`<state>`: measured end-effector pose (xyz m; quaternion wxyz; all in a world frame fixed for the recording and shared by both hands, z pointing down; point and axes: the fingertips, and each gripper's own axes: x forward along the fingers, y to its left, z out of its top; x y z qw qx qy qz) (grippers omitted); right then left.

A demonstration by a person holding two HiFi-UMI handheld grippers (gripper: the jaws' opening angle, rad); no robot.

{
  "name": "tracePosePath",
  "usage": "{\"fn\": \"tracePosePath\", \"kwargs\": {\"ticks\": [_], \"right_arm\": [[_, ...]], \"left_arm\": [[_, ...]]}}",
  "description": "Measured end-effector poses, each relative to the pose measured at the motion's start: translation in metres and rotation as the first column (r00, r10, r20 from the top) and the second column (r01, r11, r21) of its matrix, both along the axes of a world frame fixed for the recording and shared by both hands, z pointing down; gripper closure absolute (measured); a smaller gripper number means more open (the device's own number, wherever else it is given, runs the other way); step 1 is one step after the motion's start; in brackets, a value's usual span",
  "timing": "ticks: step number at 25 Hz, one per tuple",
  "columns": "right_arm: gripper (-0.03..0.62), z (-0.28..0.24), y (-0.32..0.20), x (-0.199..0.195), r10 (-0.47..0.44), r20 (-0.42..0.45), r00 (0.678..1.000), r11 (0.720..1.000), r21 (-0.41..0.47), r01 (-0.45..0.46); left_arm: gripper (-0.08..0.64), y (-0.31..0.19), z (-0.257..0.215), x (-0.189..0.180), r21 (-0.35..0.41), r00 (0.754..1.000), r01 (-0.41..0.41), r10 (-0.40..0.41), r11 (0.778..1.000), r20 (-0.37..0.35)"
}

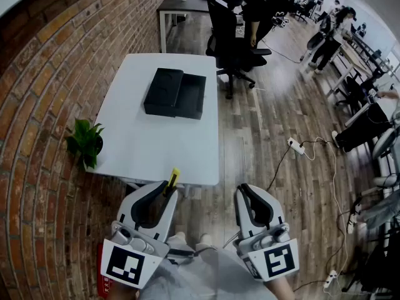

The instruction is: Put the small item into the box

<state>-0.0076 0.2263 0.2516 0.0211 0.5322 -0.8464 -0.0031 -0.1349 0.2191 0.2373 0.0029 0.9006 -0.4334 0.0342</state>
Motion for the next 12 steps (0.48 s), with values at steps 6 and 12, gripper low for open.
{"fn": "tracePosePath", "kwargs": {"ticks": [6,12], "right_arm": [[0.537,0.000,0.004,0.009,-0.006,0.004,1.000,1.000,0.002,0.006],[0.537,0.003,0.003,0.010,-0.028,-0.015,0.999,1.000,0.005,0.028]], "left_arm": [[0.486,0.004,0.001,0.011,0.000,1.000,0.003,-0.003,1.000,0.002],[0.486,0.002,0.002,0.014,0.000,1.000,0.017,-0.017,1.000,0.008]]}}
